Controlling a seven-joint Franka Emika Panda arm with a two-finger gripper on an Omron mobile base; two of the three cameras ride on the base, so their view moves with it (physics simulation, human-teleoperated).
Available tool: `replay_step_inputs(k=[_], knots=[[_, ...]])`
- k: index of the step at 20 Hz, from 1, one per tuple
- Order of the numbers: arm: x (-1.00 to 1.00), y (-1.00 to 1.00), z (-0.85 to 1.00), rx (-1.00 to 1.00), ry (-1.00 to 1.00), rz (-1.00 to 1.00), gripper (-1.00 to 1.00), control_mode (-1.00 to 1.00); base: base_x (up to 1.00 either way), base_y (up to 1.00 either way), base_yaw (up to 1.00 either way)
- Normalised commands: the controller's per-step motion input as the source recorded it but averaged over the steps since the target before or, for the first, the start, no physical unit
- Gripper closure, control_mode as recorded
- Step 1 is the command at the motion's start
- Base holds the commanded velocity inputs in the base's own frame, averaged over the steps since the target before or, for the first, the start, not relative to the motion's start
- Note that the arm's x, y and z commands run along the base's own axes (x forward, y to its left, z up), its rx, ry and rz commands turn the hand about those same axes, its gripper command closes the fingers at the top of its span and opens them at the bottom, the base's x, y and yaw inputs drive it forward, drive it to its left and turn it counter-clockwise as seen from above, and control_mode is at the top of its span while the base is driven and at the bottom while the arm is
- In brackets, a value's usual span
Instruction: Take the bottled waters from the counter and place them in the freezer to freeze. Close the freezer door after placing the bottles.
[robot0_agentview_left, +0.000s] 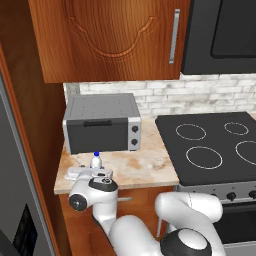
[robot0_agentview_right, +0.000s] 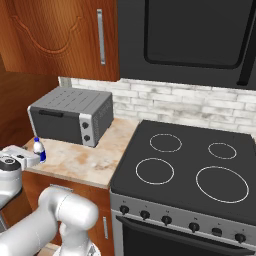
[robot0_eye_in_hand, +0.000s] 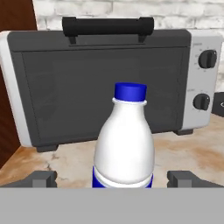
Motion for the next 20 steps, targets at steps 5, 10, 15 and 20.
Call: replay_step_inputs(k=[5,10,15,20], knots=[[0.10,0.00,-0.05,0.00,0.02,-0.02,-1.00,-1.00,0.00,0.00,0.00],[0.13,0.00,-0.06,0.00,0.02,-0.03,-1.00,-1.00,0.00,0.00,0.00],[0.12,0.00,-0.06,0.00,0.01,-0.03,-1.00,-1.00,0.00,0.00,0.00],[0.04,0.00,-0.07,0.00,0.00,-0.03,-1.00,-1.00,0.00,0.00,0.00]])
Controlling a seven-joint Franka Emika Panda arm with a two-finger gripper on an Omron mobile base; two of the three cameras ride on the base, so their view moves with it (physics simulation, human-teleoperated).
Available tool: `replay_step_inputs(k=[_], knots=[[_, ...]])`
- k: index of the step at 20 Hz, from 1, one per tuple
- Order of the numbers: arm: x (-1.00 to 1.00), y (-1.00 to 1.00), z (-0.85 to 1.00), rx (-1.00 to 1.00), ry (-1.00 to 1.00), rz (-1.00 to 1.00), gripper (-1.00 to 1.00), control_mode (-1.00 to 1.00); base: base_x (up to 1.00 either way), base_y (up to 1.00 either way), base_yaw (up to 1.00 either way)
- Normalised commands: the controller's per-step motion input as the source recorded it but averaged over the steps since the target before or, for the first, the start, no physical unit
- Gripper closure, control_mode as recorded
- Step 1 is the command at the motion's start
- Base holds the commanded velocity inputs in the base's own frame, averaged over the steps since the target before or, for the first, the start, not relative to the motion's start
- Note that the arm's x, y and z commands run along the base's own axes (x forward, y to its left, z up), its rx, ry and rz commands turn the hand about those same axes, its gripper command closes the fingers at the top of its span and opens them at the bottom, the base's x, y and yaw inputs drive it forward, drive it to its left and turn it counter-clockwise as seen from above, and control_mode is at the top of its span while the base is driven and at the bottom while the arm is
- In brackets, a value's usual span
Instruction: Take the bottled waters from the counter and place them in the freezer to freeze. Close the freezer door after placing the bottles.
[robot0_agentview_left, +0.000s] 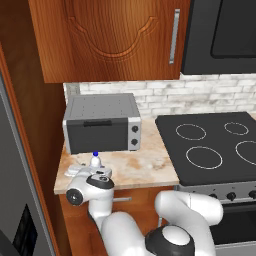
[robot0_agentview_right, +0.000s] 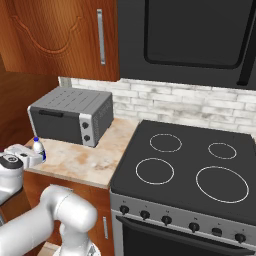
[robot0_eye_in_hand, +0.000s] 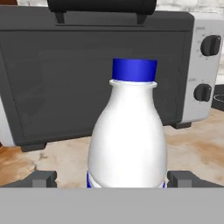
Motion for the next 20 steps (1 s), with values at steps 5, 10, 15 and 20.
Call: replay_step_inputs(k=[5,10,15,20], knots=[[0.00,-0.02,-0.07,0.00,0.00,-0.04,-1.00,-1.00,0.00,0.00,0.00],[0.00,-0.11,-0.04,0.00,0.00,-0.05,-1.00,-1.00,0.00,0.00,0.00],[0.02,-0.01,0.00,0.00,0.00,-0.04,-1.00,-1.00,0.00,0.00,0.00],[0.02,0.00,0.00,0.00,0.00,-0.01,-1.00,-1.00,0.00,0.00,0.00]])
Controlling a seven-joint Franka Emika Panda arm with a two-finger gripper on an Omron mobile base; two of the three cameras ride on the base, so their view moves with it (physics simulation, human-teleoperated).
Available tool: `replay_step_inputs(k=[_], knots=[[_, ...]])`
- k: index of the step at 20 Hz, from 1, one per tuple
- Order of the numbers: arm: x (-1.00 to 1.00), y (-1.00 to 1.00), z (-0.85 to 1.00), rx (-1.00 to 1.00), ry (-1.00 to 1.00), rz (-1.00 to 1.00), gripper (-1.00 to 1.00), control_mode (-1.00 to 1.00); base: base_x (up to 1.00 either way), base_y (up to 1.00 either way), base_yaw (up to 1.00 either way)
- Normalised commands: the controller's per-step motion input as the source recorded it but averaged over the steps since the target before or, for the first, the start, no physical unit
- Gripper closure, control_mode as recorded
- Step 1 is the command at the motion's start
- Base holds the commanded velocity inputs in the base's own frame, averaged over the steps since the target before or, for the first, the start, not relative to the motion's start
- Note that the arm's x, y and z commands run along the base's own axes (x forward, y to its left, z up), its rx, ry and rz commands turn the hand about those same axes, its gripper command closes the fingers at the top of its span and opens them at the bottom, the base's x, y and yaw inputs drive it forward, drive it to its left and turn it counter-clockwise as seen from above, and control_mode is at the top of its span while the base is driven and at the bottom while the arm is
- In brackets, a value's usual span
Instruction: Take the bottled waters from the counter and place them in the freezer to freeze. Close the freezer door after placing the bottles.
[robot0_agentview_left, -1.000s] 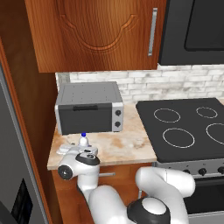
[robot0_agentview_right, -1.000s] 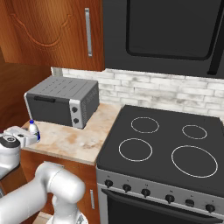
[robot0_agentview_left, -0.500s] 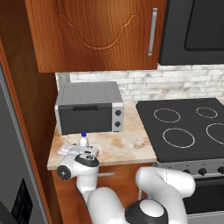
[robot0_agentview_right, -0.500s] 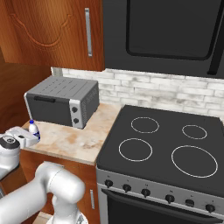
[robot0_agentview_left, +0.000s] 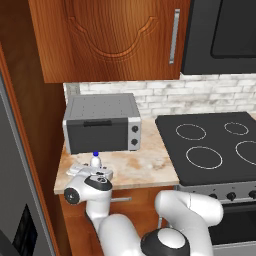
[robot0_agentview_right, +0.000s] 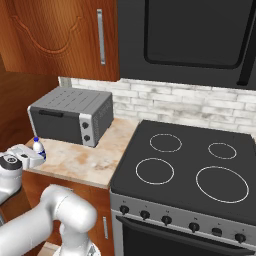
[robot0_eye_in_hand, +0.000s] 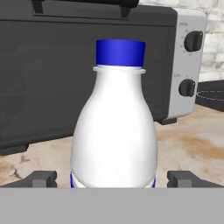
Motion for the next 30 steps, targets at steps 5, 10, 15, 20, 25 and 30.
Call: replay_step_inputs(k=[5,10,15,20,25,30], knots=[[0.00,0.00,0.00,0.00,0.00,0.00,-1.00,-1.00,0.00,0.00,0.00],[0.02,0.00,0.00,0.00,0.00,0.00,-1.00,-1.00,0.00,0.00,0.00],[0.02,0.00,0.00,0.00,0.00,0.00,-1.00,-1.00,0.00,0.00,0.00],[0.00,0.00,0.00,0.00,0.00,0.00,-1.00,-1.00,0.00,0.00,0.00],[0.00,0.00,0.00,0.00,0.00,0.00,-1.00,-1.00,0.00,0.00,0.00],[0.01,0.00,0.00,0.00,0.00,0.00,1.00,-1.00,0.00,0.00,0.00]])
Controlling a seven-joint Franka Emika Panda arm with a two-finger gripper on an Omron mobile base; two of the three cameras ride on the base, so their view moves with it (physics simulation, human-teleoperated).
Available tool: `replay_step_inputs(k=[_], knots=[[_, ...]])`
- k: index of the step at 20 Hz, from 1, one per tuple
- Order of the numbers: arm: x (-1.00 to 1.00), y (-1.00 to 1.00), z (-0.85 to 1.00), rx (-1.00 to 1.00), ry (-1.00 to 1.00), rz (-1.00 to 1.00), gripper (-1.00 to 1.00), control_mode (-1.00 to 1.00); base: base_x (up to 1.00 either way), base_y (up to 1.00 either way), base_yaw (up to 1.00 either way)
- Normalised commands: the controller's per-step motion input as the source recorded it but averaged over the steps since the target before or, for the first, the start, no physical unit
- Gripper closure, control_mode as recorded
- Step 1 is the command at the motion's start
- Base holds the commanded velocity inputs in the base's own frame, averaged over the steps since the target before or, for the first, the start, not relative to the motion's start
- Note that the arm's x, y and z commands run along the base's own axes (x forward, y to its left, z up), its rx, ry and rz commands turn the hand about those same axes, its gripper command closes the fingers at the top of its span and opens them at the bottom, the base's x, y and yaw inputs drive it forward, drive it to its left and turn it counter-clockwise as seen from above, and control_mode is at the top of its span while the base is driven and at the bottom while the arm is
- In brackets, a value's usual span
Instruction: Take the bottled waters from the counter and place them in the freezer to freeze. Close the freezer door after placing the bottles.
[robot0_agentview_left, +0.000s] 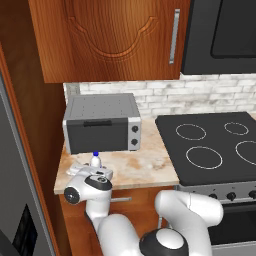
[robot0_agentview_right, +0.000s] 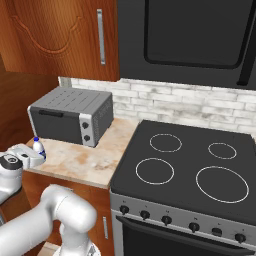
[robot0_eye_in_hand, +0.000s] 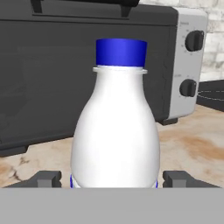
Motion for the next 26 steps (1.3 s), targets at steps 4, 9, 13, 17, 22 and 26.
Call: replay_step_inputs(k=[4,9,13,17,22,26], knots=[[0.02,0.00,0.00,0.00,0.00,0.00,1.00,-1.00,0.00,0.00,0.00],[0.00,0.00,0.00,0.00,0.00,0.00,1.00,-1.00,0.00,0.00,0.00],[0.00,0.00,0.00,-0.01,0.02,0.00,1.00,-1.00,0.00,0.00,0.00],[-0.09,-0.01,0.29,0.00,0.05,0.00,1.00,-1.00,0.00,0.00,0.00],[-0.32,-0.09,0.71,0.00,0.06,0.00,1.00,-1.00,0.00,0.00,0.00],[-0.61,-0.03,0.67,0.00,0.01,-0.01,1.00,-1.00,0.00,0.00,0.00]])
